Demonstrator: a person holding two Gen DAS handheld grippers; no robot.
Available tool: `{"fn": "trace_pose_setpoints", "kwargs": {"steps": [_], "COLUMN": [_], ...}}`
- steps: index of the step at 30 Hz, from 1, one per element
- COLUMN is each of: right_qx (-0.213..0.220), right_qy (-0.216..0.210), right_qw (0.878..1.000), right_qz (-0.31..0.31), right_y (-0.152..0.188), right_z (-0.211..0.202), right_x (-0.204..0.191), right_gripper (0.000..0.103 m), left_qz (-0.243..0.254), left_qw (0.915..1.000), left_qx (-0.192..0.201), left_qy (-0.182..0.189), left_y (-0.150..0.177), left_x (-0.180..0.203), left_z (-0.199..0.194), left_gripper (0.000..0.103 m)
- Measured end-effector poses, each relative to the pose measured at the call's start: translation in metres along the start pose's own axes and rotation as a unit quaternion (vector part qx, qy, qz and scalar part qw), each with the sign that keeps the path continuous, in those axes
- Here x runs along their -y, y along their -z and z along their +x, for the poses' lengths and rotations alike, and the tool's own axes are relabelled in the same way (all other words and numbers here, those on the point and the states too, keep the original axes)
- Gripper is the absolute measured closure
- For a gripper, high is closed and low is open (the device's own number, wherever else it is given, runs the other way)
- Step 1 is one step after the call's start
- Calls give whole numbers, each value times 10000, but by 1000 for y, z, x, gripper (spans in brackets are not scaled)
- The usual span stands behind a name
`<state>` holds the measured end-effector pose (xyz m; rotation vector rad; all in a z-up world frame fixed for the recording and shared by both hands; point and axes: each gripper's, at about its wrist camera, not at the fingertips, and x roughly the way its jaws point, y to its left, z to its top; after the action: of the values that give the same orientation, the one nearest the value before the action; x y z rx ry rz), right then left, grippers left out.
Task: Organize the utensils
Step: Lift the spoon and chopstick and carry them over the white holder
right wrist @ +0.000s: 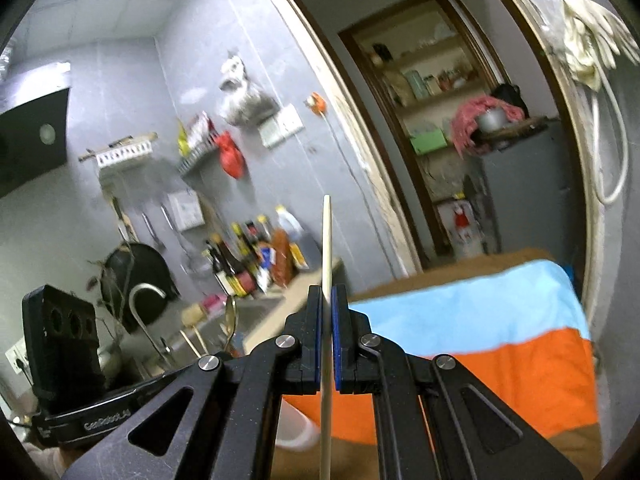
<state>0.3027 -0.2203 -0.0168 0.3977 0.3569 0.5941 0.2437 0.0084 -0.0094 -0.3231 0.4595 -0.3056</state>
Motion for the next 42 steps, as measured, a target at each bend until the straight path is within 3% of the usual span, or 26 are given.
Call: {"fn": "trace_pose_setpoints", "kwargs": {"steps": [10, 18, 31, 36, 42], "right_qx": [516, 949, 1223, 1443, 1355], "right_qy": [-458, -707, -470, -320, -286], "right_qw": [9976, 9930, 9914, 9886, 9891], "right_qz": [-60, 46, -31, -273, -506], "right_y": [-4, 8, 42, 49, 60], "right_z": [31, 56, 95, 100, 108], "right_x": [-66, -99, -120, -128, -132], "right_gripper": [99, 99, 99, 99, 99], "left_qz": [-151, -583, -1633, -1755, -1608], "left_qw": [9975, 9883, 9717, 9694, 9706], "left_qx": [611, 1160, 1562, 1612, 1639], "left_qy": [-326, -806, -683, -589, -721], "left_y": [-29, -40, -24, -15, -6], "left_x": [-54, -121, -207, -219, -219], "left_z": [-52, -75, -52, -38, -29], "left_gripper": [99, 99, 99, 99, 99]}}
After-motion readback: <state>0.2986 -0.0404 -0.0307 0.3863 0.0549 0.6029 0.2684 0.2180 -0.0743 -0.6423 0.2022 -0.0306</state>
